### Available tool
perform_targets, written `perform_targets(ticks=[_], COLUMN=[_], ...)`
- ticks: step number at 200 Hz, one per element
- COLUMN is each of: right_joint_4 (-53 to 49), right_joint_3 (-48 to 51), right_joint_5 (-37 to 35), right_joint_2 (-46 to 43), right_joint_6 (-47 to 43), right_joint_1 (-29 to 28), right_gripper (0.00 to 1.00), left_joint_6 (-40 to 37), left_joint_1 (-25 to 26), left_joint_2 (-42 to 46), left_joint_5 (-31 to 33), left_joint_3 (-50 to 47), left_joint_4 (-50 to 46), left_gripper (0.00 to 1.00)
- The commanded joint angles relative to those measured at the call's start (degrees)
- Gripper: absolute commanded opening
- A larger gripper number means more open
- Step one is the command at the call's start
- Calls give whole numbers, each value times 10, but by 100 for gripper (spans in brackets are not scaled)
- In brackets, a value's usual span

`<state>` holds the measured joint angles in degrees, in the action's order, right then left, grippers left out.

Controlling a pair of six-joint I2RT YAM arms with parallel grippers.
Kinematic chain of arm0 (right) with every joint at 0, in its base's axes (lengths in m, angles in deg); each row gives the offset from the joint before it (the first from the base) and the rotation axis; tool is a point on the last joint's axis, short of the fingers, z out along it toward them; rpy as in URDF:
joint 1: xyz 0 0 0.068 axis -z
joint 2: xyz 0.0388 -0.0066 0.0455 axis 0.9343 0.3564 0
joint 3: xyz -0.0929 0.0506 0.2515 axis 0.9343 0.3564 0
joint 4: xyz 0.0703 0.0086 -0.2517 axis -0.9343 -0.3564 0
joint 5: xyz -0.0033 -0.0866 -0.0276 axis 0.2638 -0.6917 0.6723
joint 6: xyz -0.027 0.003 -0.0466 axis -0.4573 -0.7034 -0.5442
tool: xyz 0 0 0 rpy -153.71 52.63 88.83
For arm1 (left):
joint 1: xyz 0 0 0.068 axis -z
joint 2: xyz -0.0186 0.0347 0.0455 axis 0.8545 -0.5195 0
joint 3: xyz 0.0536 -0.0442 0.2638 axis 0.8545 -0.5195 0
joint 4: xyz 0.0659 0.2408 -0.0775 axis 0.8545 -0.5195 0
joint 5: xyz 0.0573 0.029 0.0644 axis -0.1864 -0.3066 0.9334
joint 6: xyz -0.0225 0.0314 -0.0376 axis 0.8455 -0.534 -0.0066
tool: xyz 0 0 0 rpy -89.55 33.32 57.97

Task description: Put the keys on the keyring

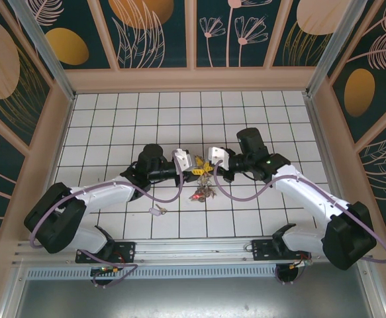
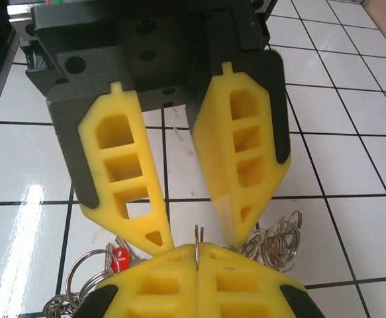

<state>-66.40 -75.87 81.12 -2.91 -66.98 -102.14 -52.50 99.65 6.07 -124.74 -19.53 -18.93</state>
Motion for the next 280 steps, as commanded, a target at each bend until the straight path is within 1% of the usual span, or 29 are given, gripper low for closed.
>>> perform_targets(ticks=[1, 11, 27, 34, 57, 68, 75, 87, 102, 125, 147, 150, 167, 188, 211, 233, 246, 280], right_joint_4=[28, 26, 22, 22, 18, 8, 2, -7, -24, -51, -64, -66, -83, -105, -111, -103, -94, -90], right_joint_3=[-11, -13, -15, -15, -14, -12, -9, -2, 3, 4, 9, 9, 10, 12, 22, 29, 32, 25], right_joint_5=[26, 23, 23, 23, 16, 9, 0, -14, -16, -7, -2, -3, 6, 35, 57, 76, 78, 78], right_joint_2=[-17, -16, -16, -17, -15, -18, -22, -29, -36, -42, -50, -50, -52, -57, -64, -62, -58, -36], right_joint_6=[2, 0, -1, 0, 4, 1, -4, -10, -20, -31, -36, -37, -44, -55, -64, -69, -69, -75], right_joint_1=[-14, -15, -16, -18, -21, -21, -20, -17, -7, 13, 13, 29, 47, 75, 88, 88, 84, 71], right_gripper=[0, 0, 0, 0, 0, 0, 4, 13, 16, 18, 18, 18, 23, 28, 29, 26, 24, 25], left_joint_6=[-14, -20, -28, -31, -39, -29, -21, -13, -3, 15, 20, 20, 27, 33, 39, 41, 41, 43], left_joint_1=[6, 7, 7, 6, 7, 7, 6, 7, 7, 7, 7, 7, 7, 7, 7, 7, 7, 7], left_joint_2=[-11, -11, -12, -13, -13, -12, -13, -17, -25, -30, -36, -36, -41, -46, -52, -57, -60, -66], left_joint_5=[-18, -22, -24, -26, -28, -28, -31, -41, -54, -65, -74, -74, -75, -77, -80, -81, -82, -82], left_joint_3=[23, 27, 29, 28, 26, 19, 17, 23, 24, 11, 9, 9, 3, -3, -8, -9, -9, -9], left_joint_4=[22, 16, 8, 7, 12, 27, 37, 32, 36, 70, 76, 77, 91, 106, 122, 130, 134, 140], left_gripper=[19, 12, 6, 0, 0, 0, 0, 0, 0, 0, 0, 0, 0, 0, 0, 0, 0, 0])
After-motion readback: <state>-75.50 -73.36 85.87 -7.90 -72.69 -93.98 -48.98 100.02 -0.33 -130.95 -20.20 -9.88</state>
